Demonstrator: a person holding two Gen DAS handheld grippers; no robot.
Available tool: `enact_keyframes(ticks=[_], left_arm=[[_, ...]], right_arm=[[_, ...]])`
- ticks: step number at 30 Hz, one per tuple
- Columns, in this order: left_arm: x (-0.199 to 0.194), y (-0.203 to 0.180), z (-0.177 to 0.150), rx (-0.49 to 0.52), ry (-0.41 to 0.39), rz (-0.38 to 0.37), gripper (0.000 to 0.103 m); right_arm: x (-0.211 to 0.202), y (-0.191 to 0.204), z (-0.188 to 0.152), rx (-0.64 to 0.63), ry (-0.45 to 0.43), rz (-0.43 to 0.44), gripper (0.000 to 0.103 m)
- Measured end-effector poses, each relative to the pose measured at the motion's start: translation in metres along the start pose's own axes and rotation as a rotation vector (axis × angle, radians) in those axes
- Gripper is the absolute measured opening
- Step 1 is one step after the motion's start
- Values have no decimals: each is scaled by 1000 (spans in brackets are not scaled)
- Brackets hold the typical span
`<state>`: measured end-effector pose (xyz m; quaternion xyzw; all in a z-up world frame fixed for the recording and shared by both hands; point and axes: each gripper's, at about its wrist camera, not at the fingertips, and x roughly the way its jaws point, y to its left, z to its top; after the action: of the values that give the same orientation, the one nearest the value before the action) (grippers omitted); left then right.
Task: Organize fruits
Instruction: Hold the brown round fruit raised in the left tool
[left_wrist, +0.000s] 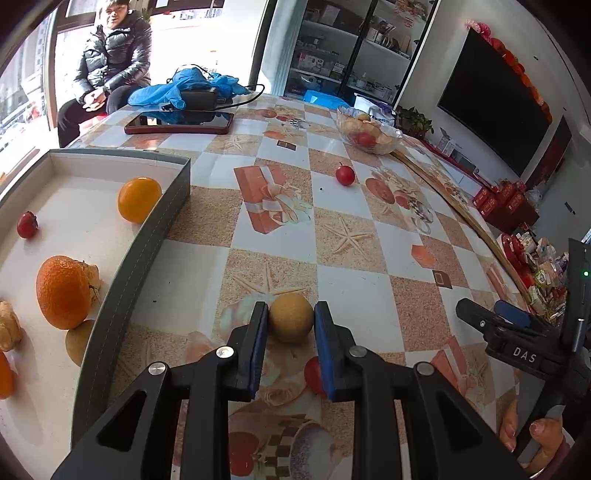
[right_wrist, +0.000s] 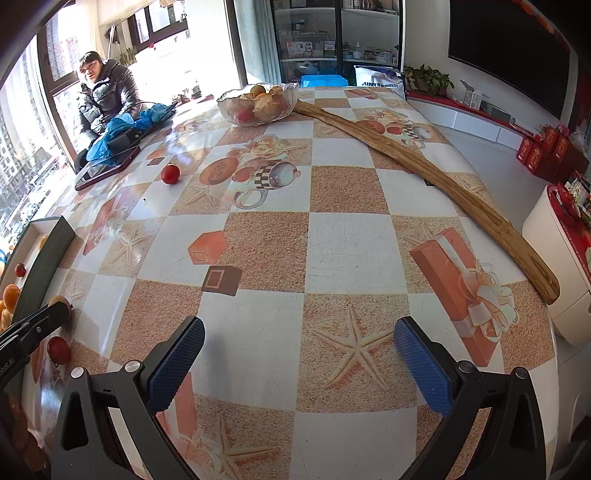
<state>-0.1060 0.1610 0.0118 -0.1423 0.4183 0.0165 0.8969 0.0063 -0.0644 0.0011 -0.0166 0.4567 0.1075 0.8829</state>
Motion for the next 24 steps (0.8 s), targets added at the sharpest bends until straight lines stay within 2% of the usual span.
enact_keyframes(ticks=[8,18,24], left_arm=[[1,-14,-5,64,-2,119,28],[1,-13,-4,50,3,122,28],[-10,8,-4,-39,7,125,27]], right_arm=[[0,1,0,-2,1,-3,103],[0,2,0,-4,3,-7,103],[2,3,0,-15,8,-21,103]])
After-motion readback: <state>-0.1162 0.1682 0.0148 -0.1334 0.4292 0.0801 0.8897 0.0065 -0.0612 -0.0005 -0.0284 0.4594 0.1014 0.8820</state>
